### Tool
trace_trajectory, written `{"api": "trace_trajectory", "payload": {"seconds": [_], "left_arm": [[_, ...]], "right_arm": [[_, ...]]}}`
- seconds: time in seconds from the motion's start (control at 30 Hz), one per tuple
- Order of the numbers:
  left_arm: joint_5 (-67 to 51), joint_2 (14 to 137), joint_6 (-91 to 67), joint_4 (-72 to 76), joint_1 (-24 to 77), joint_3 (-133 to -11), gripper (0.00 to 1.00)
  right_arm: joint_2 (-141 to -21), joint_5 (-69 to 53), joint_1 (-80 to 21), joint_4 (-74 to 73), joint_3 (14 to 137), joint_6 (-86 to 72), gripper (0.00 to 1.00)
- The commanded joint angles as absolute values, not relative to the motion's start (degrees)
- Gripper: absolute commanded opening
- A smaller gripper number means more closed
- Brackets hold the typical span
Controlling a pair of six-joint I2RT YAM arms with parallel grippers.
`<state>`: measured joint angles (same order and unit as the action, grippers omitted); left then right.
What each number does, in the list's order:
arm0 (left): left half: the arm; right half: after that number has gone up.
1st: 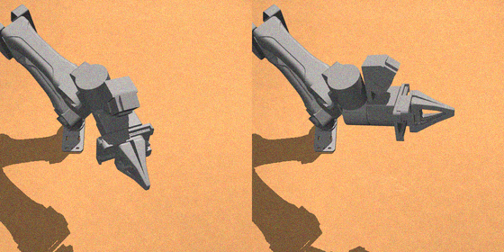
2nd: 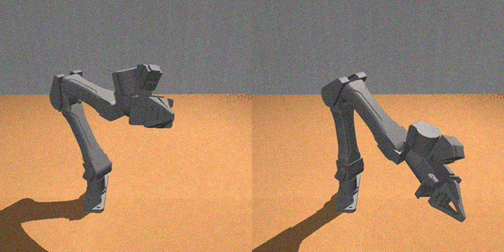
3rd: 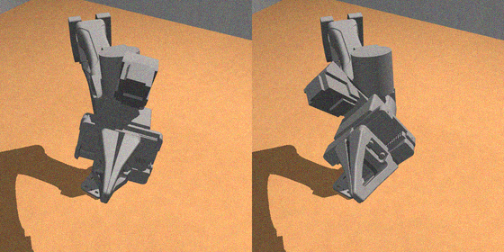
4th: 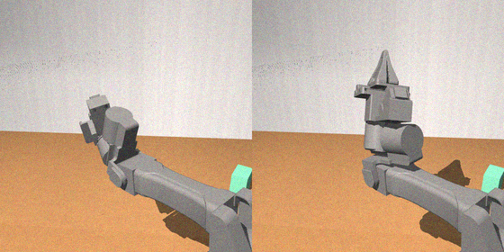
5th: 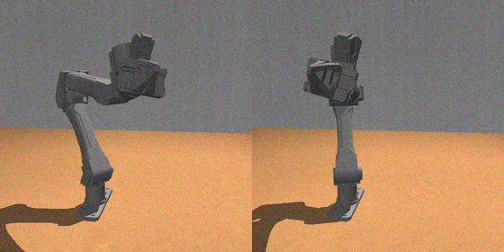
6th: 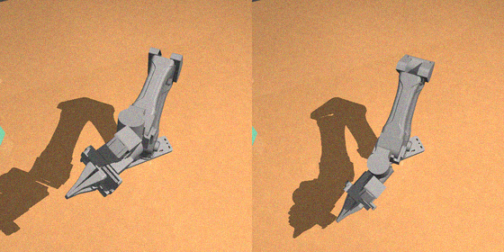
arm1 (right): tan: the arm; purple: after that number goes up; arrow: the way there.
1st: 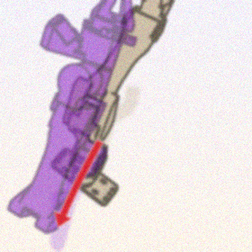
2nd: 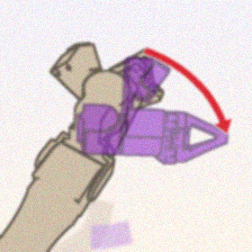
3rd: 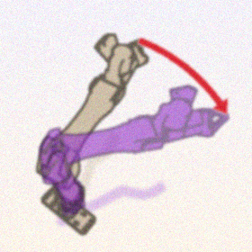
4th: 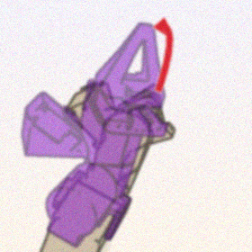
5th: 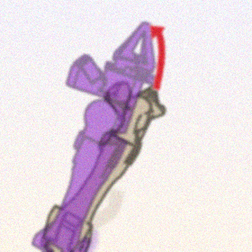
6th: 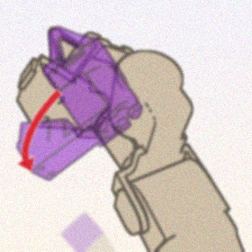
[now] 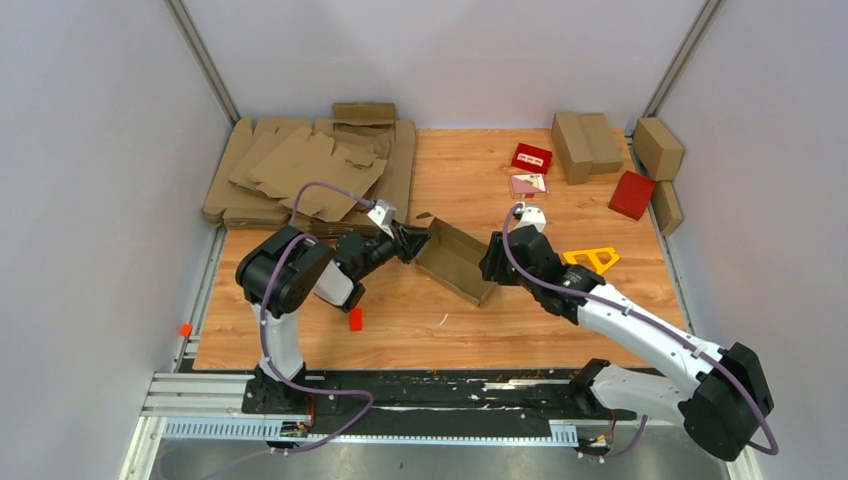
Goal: Fold the paper box
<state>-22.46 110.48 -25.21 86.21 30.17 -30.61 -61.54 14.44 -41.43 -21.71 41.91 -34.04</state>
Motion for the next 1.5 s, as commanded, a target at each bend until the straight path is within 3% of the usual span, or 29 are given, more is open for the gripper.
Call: {"api": "trace_trajectory", "payload": {"seconds": [0.0,0.37,0.8,0.87,1.0,1.1,1.27,1.47], "left_arm": [[-23.57,107.39,-23.58,90.52,31.03,-29.34,0.25],[-17.47,100.91,-16.84,78.11,33.20,-26.97,0.20],[-15.18,96.69,-12.91,60.73,33.99,-29.09,0.21],[-13.74,95.92,-11.82,58.14,34.10,-29.25,0.20],[-12.82,95.67,-11.07,56.27,34.09,-29.35,0.19],[-12.62,95.58,-10.89,56.18,34.10,-29.28,0.19],[-12.23,95.48,-10.63,55.75,34.10,-29.39,0.19],[-11.15,95.21,-10.48,55.60,34.10,-29.07,0.19]], "right_arm": [[-62.55,14.30,-41.22,-17.96,44.67,-34.99,0.44],[-65.48,12.47,-41.24,-18.58,45.00,-34.50,0.34],[-65.55,8.40,-41.23,-19.79,40.87,-26.88,0.43],[-64.90,6.43,-41.26,-19.68,40.33,-25.20,0.50],[-62.86,-2.23,-41.25,-19.69,40.72,-20.92,0.76],[-60.21,-5.25,-41.23,-20.89,41.31,-19.15,0.86],[-56.01,-11.31,-41.26,-23.91,44.00,-13.52,0.94],[-55.48,-7.09,-41.27,-27.27,49.37,-9.22,0.95]]}}
